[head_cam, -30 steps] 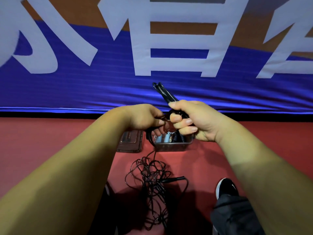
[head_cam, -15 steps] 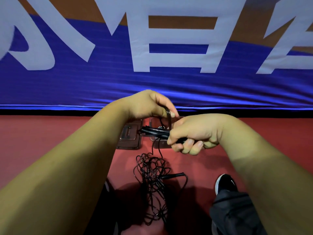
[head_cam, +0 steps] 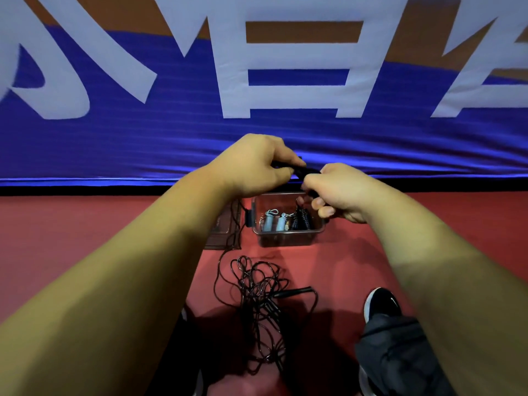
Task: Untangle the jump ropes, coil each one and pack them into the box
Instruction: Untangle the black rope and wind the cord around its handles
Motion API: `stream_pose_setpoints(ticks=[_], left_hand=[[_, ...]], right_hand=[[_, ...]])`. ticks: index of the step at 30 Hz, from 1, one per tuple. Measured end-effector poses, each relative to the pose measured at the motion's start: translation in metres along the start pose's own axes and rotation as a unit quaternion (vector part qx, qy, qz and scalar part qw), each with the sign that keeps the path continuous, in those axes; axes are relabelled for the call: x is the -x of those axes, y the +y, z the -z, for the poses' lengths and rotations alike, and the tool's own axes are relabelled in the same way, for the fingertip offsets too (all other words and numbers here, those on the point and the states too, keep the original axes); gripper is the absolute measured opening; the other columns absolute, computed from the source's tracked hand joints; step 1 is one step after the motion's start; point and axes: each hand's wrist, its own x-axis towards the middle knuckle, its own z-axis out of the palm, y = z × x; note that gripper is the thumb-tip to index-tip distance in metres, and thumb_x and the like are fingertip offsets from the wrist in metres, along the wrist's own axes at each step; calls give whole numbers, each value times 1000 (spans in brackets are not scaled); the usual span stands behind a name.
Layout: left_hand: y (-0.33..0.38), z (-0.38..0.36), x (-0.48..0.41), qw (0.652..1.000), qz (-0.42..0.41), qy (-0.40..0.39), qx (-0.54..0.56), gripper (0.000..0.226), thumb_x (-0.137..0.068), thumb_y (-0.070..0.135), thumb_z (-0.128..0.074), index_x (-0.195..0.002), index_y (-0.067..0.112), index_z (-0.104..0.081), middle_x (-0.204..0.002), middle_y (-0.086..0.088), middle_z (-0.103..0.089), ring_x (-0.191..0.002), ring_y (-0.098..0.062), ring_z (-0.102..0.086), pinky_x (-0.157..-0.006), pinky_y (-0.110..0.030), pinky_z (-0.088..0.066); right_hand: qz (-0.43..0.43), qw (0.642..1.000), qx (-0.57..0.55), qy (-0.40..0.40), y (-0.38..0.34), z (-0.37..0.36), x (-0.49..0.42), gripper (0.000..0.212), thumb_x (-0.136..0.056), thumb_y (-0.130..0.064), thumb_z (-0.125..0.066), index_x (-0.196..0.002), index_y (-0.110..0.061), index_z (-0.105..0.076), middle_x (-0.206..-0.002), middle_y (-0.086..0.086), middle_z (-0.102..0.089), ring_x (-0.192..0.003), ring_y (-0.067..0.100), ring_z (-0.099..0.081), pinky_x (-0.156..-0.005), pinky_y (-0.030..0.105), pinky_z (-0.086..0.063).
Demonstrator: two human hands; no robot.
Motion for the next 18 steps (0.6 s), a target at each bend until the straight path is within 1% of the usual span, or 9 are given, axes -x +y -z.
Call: stream_pose_setpoints(ticks=[2,5,7,9,11,13,14,16,18], left_hand=[[-4,-2,-2,1000,5,19,-23,29,-94,21,-73,-120,34,-78,-99,19,-69,-100,0,-62,-87,-18,-45],[-9,-10,-6,997,41,11,-72,20,-90,31,-79,-109,29,-80,-99,14,-76,-96,-8,-67,-88,-31,-54],[-10,-18,-8,989,65,5,-135,12,-92,36,-73,-98,26,-76,-85,7,-71,-88,-19,-65,-78,-39,-56],[-9,-28,-8,984,98,-8,-146,14,-97,34,-61,-90,23,-68,-76,7,-65,-79,-23,-63,-71,-39,-55],[-11,-36,-10,988,144,-37,-39,19,-103,26,-52,-91,18,-64,-75,2,-72,-65,-20,-66,-64,-37,-57],[-13,-40,-7,966,196,-57,157,20,-109,20,-48,-99,11,-63,-78,-4,-75,-54,-20,-65,-54,-33,-56],[-16,-39,-6,950,203,-52,232,21,-110,19,-48,-101,10,-64,-77,-6,-73,-52,-19,-62,-53,-32,-54],[-22,-35,-4,938,179,-39,295,21,-110,22,-51,-106,12,-69,-70,-3,-61,-52,-16,-51,-54,-30,-45],[-26,-30,-4,916,158,-44,366,22,-106,25,-58,-114,11,-72,-66,4,-49,-57,-13,-40,-57,-31,-34]], right_hand=[[16,999,-20,27,-1,0,-1,6,-94,-4,-53,-97,-8,-49,-81,17,-63,-47,14,-36,-42,25,-24],[32,997,-51,51,-1,-2,-3,10,-96,0,-48,-92,-9,-47,-79,14,-57,-47,14,-36,-41,25,-26],[40,993,-97,55,-2,-4,-4,11,-97,1,-47,-93,-9,-48,-76,11,-51,-45,13,-35,-39,24,-27],[49,986,-153,46,-5,-5,-5,11,-98,3,-49,-98,-9,-49,-73,9,-47,-44,10,-34,-38,23,-26],[63,979,-192,32,-9,-5,-4,13,-100,3,-53,-98,-9,-49,-72,8,-47,-45,9,-34,-36,22,-26],[75,975,-208,16,-10,-4,-2,15,-101,1,-57,-95,-10,-49,-72,6,-47,-47,8,-32,-37,21,-25],[82,974,-212,5,-11,-3,0,15,-101,0,-59,-95,-10,-50,-72,6,-47,-48,8,-31,-37,20,-24],[86,969,-231,-21,-13,-1,5,15,-102,-8,-66,-96,-11,-53,-74,4,-49,-51,7,-29,-38,19,-23],[75,958,-273,-42,-16,4,8,25,-99,-28,-76,-101,-13,-55,-76,3,-51,-53,7,-28,-38,18,-23]])
